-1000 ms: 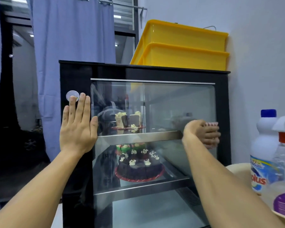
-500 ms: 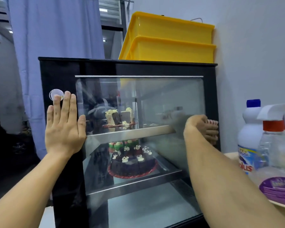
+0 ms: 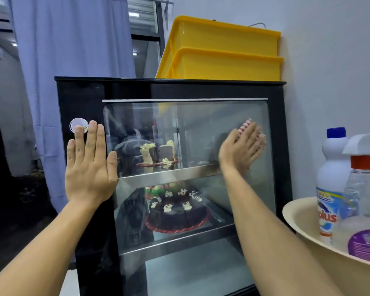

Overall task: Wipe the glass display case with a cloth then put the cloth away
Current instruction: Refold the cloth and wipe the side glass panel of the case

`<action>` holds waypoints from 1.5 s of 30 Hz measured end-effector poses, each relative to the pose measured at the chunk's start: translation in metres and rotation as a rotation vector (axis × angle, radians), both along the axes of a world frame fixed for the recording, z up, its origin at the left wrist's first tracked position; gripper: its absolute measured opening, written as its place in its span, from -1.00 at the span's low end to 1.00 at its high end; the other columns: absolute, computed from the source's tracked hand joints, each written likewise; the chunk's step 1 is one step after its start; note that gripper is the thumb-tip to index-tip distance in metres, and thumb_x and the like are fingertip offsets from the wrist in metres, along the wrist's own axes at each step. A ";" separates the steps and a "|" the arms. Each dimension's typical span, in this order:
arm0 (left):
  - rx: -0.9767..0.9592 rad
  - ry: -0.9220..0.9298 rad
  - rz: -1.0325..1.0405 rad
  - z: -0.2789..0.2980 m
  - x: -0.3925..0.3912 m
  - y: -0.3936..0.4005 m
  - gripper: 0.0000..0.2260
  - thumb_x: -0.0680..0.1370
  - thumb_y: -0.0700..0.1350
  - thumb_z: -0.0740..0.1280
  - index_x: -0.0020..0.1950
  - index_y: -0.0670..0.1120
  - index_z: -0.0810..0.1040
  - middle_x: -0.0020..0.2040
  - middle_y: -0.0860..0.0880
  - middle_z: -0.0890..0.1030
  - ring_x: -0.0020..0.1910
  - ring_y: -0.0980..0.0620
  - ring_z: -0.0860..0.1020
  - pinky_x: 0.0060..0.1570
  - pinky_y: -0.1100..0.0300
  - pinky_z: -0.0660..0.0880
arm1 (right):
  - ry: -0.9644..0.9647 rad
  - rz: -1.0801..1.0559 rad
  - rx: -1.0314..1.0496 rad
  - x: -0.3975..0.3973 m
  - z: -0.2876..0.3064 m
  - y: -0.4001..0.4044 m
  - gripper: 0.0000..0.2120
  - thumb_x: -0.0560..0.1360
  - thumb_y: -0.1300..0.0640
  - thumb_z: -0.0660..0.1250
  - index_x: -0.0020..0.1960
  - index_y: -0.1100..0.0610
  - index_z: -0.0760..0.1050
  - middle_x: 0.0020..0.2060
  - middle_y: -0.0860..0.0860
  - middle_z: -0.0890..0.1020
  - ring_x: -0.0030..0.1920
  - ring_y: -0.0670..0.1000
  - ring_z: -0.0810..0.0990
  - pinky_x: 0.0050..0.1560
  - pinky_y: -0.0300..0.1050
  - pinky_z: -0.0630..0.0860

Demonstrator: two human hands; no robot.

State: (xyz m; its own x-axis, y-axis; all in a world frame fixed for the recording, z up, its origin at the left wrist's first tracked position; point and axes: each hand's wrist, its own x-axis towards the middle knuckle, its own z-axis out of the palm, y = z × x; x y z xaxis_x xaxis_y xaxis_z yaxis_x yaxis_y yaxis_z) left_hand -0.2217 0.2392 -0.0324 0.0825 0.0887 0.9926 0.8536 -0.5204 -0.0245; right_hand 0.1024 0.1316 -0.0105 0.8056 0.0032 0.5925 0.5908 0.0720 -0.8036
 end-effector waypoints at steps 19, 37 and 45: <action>-0.005 0.113 0.046 0.006 -0.008 0.001 -0.40 0.72 0.06 -0.04 0.71 -0.17 -0.05 0.72 -0.09 -0.11 0.69 -0.11 -0.17 0.63 -0.05 -0.30 | -1.033 -0.062 -0.207 -0.076 -0.102 0.039 -0.31 0.63 -0.06 0.10 0.69 0.19 0.09 0.68 0.17 0.08 0.68 0.26 0.00 0.63 0.34 0.07; 0.034 0.511 0.081 0.102 -0.066 0.001 -0.46 0.75 0.12 -0.17 0.72 -0.02 -0.13 0.71 0.04 -0.14 0.69 0.01 -0.20 0.63 0.07 -0.30 | -1.259 -0.018 -0.184 -0.166 -0.087 0.063 -0.32 0.65 -0.03 0.25 0.68 0.14 0.10 0.68 0.13 0.08 0.67 0.22 0.05 0.63 0.31 0.07; 0.010 0.499 0.022 0.101 -0.067 -0.001 -0.47 0.76 0.10 -0.16 0.72 -0.01 -0.08 0.72 0.07 -0.10 0.68 0.03 -0.21 0.63 0.09 -0.29 | -1.268 0.145 -0.143 -0.253 -0.084 0.076 -0.26 0.63 -0.04 0.25 0.70 0.14 0.05 0.69 0.12 0.00 0.69 0.20 -0.07 0.65 0.27 -0.01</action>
